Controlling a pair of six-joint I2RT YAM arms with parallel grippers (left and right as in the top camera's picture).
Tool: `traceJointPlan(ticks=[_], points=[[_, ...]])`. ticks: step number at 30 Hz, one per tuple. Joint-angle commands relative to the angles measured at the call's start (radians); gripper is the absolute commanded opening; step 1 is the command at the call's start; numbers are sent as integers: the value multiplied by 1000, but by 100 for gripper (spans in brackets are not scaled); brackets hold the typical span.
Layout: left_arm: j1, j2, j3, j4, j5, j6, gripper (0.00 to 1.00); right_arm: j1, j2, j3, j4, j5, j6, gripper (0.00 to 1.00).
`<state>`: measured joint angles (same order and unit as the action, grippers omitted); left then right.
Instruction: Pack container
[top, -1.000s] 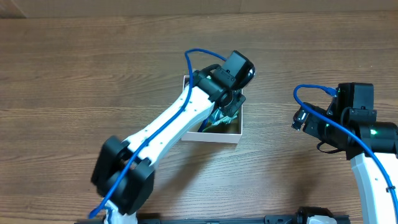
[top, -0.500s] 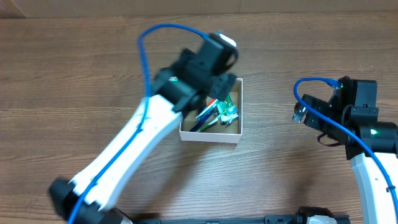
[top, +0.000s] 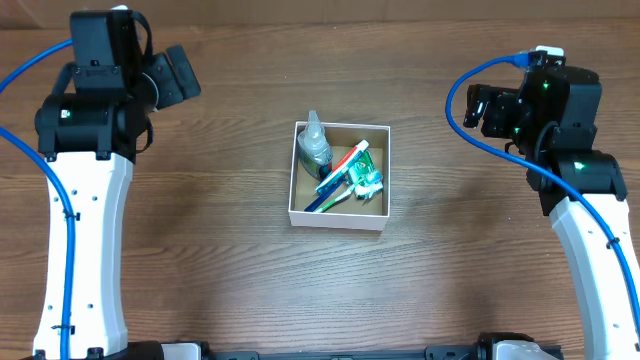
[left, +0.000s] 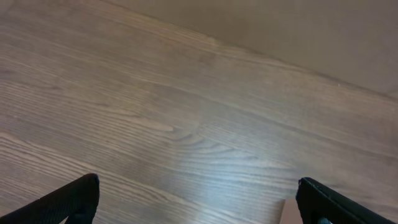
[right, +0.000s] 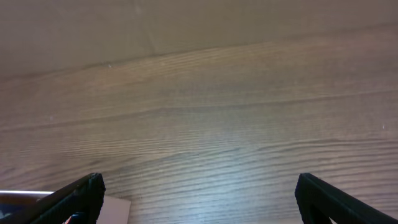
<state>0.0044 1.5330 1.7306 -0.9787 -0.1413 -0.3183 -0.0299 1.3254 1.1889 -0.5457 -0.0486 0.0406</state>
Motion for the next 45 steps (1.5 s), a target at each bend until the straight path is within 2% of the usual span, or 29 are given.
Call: traceJointPlan(ticks=[1,6,10,14,16,18,20,23,26,39,42,45], points=[[24,0,10,-29,47,57,100,1,-50,16,-72,-7,-14,100],[13,-74,-12,-130,94,62,100,1,-194,8,-238,-6,29,100],[1,-248,-160,-116,96,79,100,1,-373,-32,-303,-5,47,100],[1,-533,-449,-30,148,118,100,1,-630,-169,-318,-6,76,100],[1,-768,-654,46,198,162,100,1,-811,-280,-333,-6,114,100],[1,-987,-810,64,187,119,100,1,-946,-362,-396,-6,232,100],[2,-1161,-914,68,187,77,100,1,-1000,-394,-447,-6,328,100],[2,-1304,-972,6,187,64,100,1,-1004,-396,-563,-6,327,100],[2,-1337,-974,-172,187,56,100,1,-1004,-396,-639,-10,331,100],[2,-1337,-976,-169,187,52,100,1,-1012,-397,-636,-5,331,100],[2,-1337,-976,-169,187,52,100,3,-1031,-403,-591,14,323,100],[2,-1337,-976,-169,187,52,100,3,-1112,-494,-473,6,212,100]])
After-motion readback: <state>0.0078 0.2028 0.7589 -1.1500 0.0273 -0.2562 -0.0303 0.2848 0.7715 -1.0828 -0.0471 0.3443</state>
